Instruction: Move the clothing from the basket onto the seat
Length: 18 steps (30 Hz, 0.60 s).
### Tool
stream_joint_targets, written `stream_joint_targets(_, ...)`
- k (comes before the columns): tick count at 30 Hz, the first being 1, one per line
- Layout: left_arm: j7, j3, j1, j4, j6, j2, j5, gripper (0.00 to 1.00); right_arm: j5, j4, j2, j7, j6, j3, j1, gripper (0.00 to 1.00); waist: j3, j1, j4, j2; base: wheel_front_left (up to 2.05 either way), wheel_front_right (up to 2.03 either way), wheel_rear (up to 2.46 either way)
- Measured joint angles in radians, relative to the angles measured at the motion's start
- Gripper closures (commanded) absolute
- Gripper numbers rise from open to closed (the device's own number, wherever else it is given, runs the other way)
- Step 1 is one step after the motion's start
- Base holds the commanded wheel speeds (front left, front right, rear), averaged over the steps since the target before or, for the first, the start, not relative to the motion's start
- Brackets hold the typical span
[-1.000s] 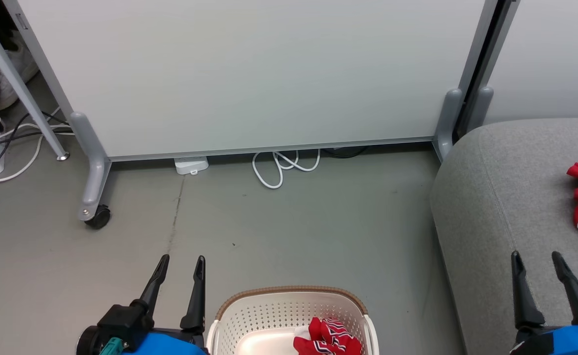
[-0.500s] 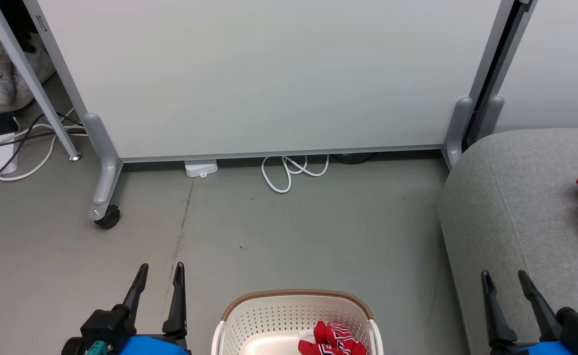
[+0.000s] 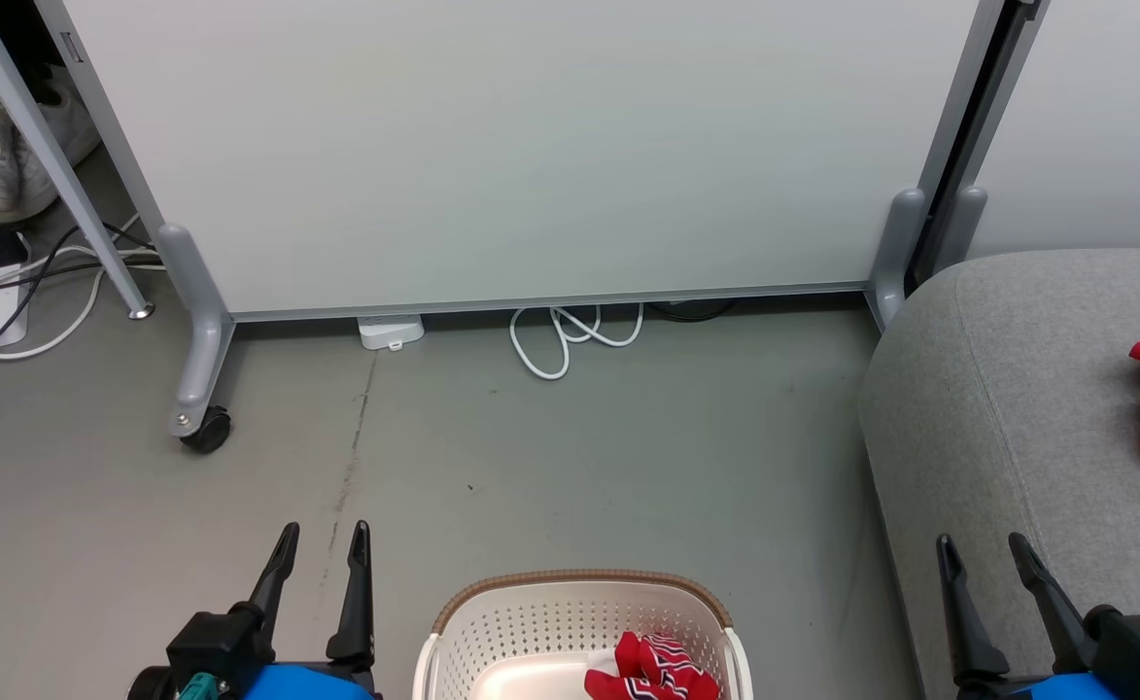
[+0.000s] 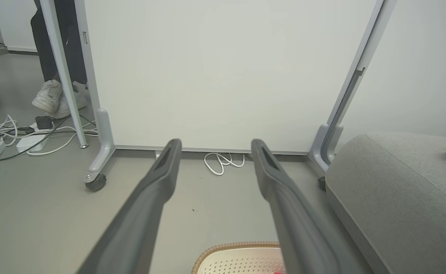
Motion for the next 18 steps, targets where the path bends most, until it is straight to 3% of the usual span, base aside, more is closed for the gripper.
stream_joint_targets(18,0.000,-0.032,0.000,0.006,0.000,-0.002,-0.002,0.00,-0.020,-0.020,0.000,0.013,0.000,0.014,-0.001,0.00,0.024,0.0000,-0.016,0.0000,0.00,0.00,0.00)
